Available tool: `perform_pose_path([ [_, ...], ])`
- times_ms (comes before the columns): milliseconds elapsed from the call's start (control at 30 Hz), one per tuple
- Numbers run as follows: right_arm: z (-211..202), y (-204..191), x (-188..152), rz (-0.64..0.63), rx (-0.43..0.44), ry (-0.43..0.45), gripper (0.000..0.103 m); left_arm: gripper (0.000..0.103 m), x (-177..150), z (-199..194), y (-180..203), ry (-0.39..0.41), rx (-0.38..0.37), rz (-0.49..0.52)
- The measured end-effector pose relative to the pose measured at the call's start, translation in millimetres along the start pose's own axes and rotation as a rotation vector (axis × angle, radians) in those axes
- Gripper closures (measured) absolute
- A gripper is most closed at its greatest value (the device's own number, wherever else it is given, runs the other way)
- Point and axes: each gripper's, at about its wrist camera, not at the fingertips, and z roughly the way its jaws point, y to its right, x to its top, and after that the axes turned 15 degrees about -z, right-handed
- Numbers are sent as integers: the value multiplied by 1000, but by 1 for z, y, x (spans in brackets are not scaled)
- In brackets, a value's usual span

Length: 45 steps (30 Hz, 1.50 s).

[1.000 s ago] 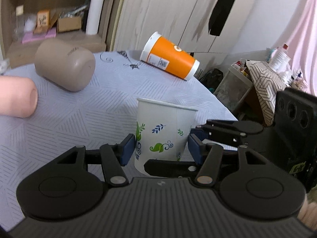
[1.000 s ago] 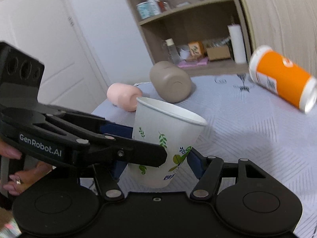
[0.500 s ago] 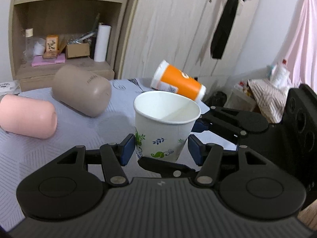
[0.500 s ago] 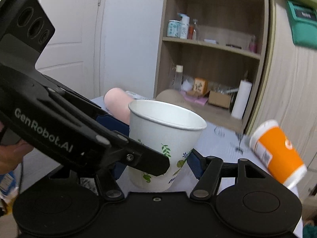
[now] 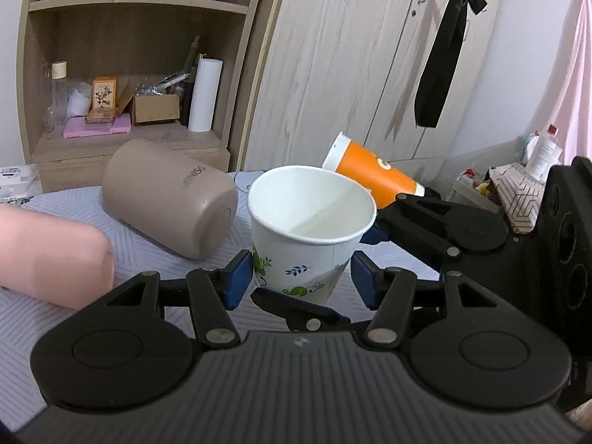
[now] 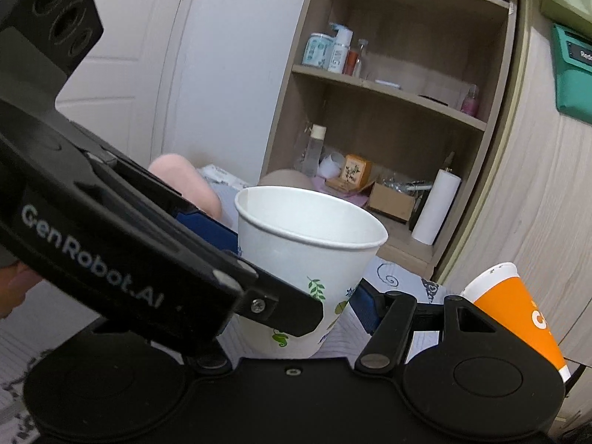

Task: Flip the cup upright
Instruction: 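Lower the upright white cup onto the cloth with the left gripper, then open the left gripper and pull back from the upright cup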

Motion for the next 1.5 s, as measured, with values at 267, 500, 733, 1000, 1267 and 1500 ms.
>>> perform_pose_path([
  [267, 15, 11, -5, 75, 55, 9, 34, 46, 2, 9, -6, 6, 28, -9],
  [500, 22, 11, -11, 87, 118, -6, 34, 46, -3, 13, -12, -21, 29, -25],
  [733, 21, 11, -12, 55, 141, -14, 34, 45, -6, 13, -13, -22, 29, -12],
  [1000, 9, 8, -17, 35, 155, -26, 34, 42, -9, 6, -12, -20, 24, -27],
  [1267, -7, 9, -21, 76, 138, -25, 33, 35, -15, -7, -6, -25, 39, -32],
  [1500, -38, 9, -34, 227, 66, -6, 33, 35, -27, -45, 4, 23, 134, -76],
])
